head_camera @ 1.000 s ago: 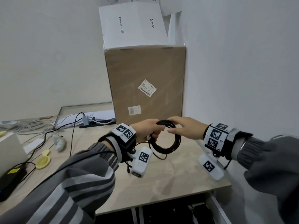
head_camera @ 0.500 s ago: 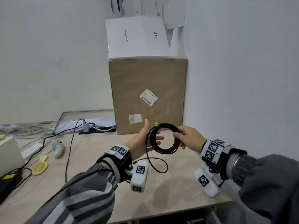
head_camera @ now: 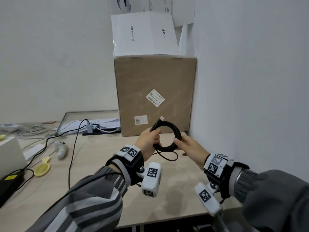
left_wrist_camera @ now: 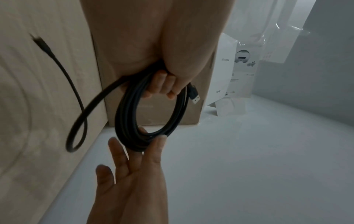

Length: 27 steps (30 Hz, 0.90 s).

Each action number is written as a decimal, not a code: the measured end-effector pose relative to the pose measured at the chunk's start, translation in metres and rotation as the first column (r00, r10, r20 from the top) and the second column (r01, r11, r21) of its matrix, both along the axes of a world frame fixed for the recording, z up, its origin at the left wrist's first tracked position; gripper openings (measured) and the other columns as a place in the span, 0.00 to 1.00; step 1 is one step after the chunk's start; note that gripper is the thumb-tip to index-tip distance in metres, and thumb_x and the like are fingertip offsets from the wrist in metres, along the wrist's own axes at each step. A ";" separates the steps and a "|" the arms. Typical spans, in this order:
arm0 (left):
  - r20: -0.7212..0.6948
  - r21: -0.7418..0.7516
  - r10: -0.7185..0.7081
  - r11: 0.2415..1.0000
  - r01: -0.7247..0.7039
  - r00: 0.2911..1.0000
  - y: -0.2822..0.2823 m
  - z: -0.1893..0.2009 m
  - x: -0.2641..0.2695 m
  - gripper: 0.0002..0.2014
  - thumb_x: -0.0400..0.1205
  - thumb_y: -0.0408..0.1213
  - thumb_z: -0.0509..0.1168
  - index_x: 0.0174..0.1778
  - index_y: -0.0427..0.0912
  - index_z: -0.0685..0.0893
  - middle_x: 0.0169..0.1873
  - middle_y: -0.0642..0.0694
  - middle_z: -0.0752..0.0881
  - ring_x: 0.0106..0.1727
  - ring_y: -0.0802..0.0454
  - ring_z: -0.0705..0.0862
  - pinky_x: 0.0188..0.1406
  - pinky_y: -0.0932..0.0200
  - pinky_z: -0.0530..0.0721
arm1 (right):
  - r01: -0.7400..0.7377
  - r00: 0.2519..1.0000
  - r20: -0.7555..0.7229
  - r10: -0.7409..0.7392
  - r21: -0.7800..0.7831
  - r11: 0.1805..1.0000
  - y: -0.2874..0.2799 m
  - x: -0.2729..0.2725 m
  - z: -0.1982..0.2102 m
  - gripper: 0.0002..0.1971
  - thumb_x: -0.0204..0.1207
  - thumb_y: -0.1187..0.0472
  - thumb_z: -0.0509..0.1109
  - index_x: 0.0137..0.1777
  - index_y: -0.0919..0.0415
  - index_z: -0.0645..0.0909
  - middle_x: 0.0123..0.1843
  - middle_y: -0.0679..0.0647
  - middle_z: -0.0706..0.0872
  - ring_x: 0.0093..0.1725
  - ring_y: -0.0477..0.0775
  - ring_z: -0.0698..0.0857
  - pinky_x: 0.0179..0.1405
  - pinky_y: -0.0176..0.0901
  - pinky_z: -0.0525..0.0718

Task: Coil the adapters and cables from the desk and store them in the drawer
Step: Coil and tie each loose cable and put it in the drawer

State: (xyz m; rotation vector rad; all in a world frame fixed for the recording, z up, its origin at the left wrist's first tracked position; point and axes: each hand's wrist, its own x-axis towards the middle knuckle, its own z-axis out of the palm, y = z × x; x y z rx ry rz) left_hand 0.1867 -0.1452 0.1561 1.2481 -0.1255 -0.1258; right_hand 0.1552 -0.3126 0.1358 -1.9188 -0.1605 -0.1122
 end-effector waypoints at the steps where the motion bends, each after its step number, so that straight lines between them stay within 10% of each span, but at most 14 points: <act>1: 0.008 -0.036 0.022 0.999 -0.022 1.000 0.000 0.003 0.001 0.09 0.88 0.33 0.57 0.42 0.39 0.74 0.20 0.53 0.65 0.18 0.59 0.63 0.30 0.61 0.68 | -0.057 0.998 0.004 0.057 0.018 0.998 -0.001 -0.002 0.000 0.15 0.82 0.51 0.64 0.65 0.57 0.76 0.59 0.47 0.85 0.56 0.41 0.83 0.44 0.29 0.79; 4: -0.020 -0.200 0.073 0.977 -0.076 0.997 0.000 0.011 0.007 0.10 0.88 0.32 0.56 0.40 0.40 0.74 0.18 0.54 0.65 0.16 0.60 0.64 0.27 0.62 0.70 | -0.210 0.978 -0.016 0.210 -0.119 0.970 0.000 -0.004 -0.006 0.22 0.79 0.55 0.68 0.72 0.57 0.72 0.65 0.45 0.80 0.66 0.40 0.78 0.61 0.29 0.74; 7: -0.026 -0.259 0.095 0.961 -0.098 0.995 -0.001 0.020 0.007 0.12 0.88 0.33 0.55 0.39 0.40 0.74 0.17 0.55 0.65 0.16 0.61 0.64 0.26 0.64 0.70 | -0.255 0.958 0.035 0.286 -0.360 0.897 0.012 -0.004 -0.011 0.11 0.80 0.60 0.67 0.62 0.56 0.80 0.57 0.50 0.85 0.58 0.45 0.81 0.58 0.28 0.74; 14: 0.095 0.134 0.281 0.947 -0.292 0.955 0.046 0.024 0.016 0.08 0.86 0.32 0.57 0.41 0.40 0.74 0.26 0.49 0.66 0.20 0.57 0.63 0.26 0.61 0.66 | -0.191 0.957 0.075 0.279 -0.558 0.807 -0.007 0.004 0.005 0.12 0.82 0.57 0.64 0.36 0.50 0.80 0.36 0.47 0.82 0.34 0.38 0.77 0.41 0.35 0.76; 17: 0.046 0.176 0.177 0.967 -0.182 0.983 0.066 0.021 0.010 0.07 0.87 0.30 0.57 0.43 0.38 0.75 0.21 0.51 0.65 0.16 0.59 0.63 0.21 0.63 0.68 | -0.152 0.960 0.091 0.266 -0.629 0.762 -0.026 0.005 0.020 0.11 0.82 0.57 0.65 0.37 0.50 0.81 0.33 0.44 0.80 0.33 0.34 0.77 0.37 0.27 0.74; 22: 0.013 0.375 -0.064 0.925 0.054 0.998 0.060 0.018 -0.004 0.09 0.87 0.30 0.57 0.41 0.37 0.76 0.20 0.52 0.63 0.20 0.57 0.60 0.23 0.61 0.65 | -0.173 0.956 0.052 0.290 -0.698 0.695 -0.029 0.008 0.045 0.10 0.78 0.53 0.70 0.35 0.44 0.85 0.40 0.57 0.88 0.42 0.63 0.83 0.41 0.50 0.82; 27: 0.007 0.452 -0.103 0.888 0.089 0.995 0.058 0.017 -0.010 0.07 0.87 0.30 0.57 0.43 0.36 0.76 0.21 0.51 0.64 0.20 0.56 0.62 0.22 0.61 0.67 | -0.206 0.955 0.016 0.296 -0.680 0.704 -0.029 0.006 0.064 0.08 0.73 0.49 0.75 0.41 0.52 0.89 0.34 0.53 0.87 0.35 0.52 0.81 0.41 0.47 0.80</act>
